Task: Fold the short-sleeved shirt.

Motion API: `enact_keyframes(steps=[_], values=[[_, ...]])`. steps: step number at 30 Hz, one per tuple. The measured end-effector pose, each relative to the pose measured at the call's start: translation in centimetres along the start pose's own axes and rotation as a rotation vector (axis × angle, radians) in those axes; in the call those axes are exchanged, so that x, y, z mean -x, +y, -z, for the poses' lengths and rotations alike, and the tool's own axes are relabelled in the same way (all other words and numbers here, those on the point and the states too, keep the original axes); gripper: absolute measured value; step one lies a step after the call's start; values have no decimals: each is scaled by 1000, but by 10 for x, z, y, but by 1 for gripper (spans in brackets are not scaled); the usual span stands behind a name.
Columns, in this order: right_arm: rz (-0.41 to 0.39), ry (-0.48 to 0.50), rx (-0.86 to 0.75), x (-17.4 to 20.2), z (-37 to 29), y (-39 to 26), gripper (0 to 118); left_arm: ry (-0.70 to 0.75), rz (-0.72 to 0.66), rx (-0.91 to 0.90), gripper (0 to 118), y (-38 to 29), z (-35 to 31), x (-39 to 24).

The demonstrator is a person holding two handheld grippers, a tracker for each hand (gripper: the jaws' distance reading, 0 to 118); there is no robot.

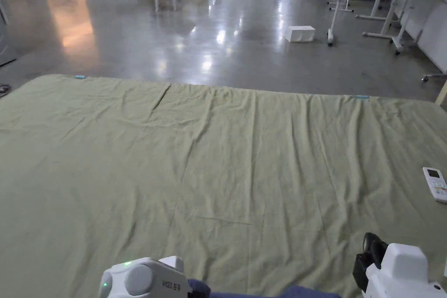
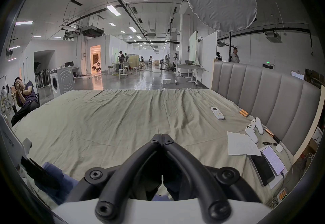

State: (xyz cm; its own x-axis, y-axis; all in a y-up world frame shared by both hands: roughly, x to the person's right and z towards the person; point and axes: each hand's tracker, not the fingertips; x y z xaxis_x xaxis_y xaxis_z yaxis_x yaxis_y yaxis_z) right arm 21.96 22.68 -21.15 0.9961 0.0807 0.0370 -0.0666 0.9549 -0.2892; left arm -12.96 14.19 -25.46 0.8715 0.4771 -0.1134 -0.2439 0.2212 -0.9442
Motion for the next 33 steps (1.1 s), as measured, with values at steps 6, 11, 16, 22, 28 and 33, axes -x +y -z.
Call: enact_keyframes(steps=[6, 11, 16, 22, 28, 33], values=[[4, -14, 13, -5, 1, -3, 0, 22, 17, 16, 10, -7, 11, -15], [6, -13, 18, -3, 2, -5, 0, 33, 0, 17, 10, -6, 20, -16], [4, -3, 23, 2, 3, -7, 0, 55, 21, 14, 11, -8, 21, -22], [-1, 4, 28, 4, 2, -8, 0, -64, -30, -1, 70, -5, 6, -17], [0, 1, 27, -1, -1, -5, 0, -132, 35, -85, 78, -7, -28, -6], [0, 0, 33, -2, -1, -7, 0, -89, 35, -119, 76, -10, -25, 2]])
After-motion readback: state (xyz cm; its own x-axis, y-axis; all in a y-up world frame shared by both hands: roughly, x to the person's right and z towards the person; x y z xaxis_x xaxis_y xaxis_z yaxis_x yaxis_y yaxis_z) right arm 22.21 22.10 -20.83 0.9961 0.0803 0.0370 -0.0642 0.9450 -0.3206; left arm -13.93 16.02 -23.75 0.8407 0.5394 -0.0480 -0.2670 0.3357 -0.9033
